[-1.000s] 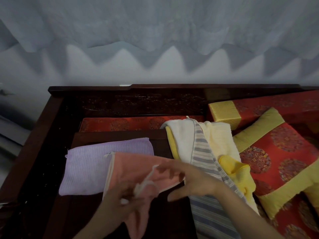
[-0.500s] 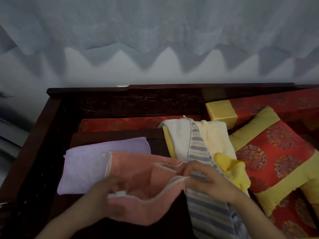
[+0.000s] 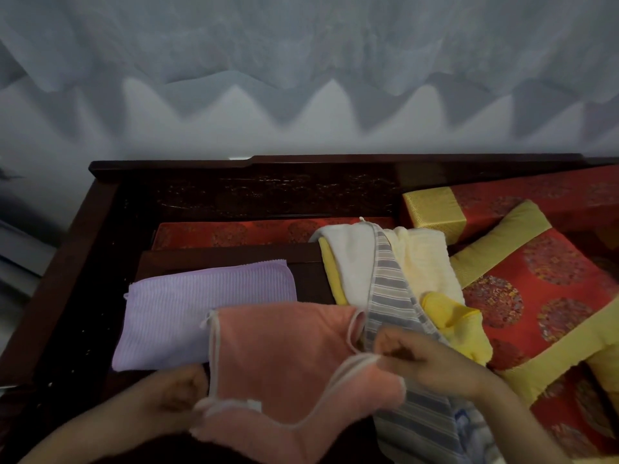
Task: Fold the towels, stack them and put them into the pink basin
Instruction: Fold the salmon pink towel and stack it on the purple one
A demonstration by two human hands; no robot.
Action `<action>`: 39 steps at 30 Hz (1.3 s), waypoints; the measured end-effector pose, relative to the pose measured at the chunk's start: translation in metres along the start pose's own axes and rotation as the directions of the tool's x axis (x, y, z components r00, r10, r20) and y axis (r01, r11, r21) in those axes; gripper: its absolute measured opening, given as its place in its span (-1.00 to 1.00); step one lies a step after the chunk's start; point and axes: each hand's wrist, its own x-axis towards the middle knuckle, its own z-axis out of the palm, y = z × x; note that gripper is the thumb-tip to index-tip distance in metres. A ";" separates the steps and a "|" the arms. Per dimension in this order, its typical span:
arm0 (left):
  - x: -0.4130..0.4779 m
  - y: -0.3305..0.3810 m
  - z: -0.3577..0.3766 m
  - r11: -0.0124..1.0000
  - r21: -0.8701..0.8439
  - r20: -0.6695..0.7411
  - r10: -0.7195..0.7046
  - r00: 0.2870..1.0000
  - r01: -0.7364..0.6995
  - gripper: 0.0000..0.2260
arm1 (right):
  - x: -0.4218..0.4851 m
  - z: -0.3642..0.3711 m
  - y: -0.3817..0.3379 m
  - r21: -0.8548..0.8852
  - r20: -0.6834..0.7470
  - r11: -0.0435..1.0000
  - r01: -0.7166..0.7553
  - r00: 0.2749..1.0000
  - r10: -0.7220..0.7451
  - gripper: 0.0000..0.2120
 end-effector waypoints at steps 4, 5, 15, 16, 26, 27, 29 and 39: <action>0.039 -0.001 -0.013 0.973 -0.230 -0.170 -0.010 0.985 -0.030 -0.91 | 0.041 0.021 0.040 -0.101 -0.314 0.994 -0.050 0.949 0.016 -0.86; 0.052 -0.008 -0.018 0.968 -0.249 -0.238 -0.033 0.971 -0.028 -0.92 | 0.049 0.025 0.047 -0.092 -0.383 0.993 -0.072 0.923 0.031 -0.90; 0.109 -0.025 -0.018 0.993 -0.109 -0.631 -0.038 0.774 -0.040 -0.73 | 0.084 0.034 0.072 -0.161 -0.729 0.962 -0.221 0.684 0.035 -0.86; 0.109 -0.024 -0.017 0.985 -0.154 -0.655 -0.044 0.754 -0.076 -0.70 | 0.084 0.033 0.072 -0.138 -0.745 0.972 -0.188 0.667 0.023 -0.85; 0.127 -0.026 -0.028 0.997 -0.010 -0.510 -0.066 0.858 0.071 -0.21 | 0.111 0.019 0.056 -0.366 -0.562 0.736 -0.569 0.766 0.312 -0.80; 0.131 -0.027 -0.030 0.994 0.005 -0.504 -0.089 0.859 0.106 -0.22 | 0.114 0.020 0.054 -0.397 -0.566 0.695 -0.600 0.756 0.329 -0.80; 0.137 -0.029 -0.031 0.992 0.046 -0.496 -0.081 0.865 0.119 -0.40 | 0.116 0.021 0.052 -0.444 -0.576 0.632 -0.636 0.742 0.343 -0.82; 0.132 -0.034 -0.033 0.947 -0.306 -0.607 -0.112 0.787 -0.101 -0.74 | 0.102 0.021 0.051 -0.233 -0.563 0.855 -0.463 0.782 0.269 -0.92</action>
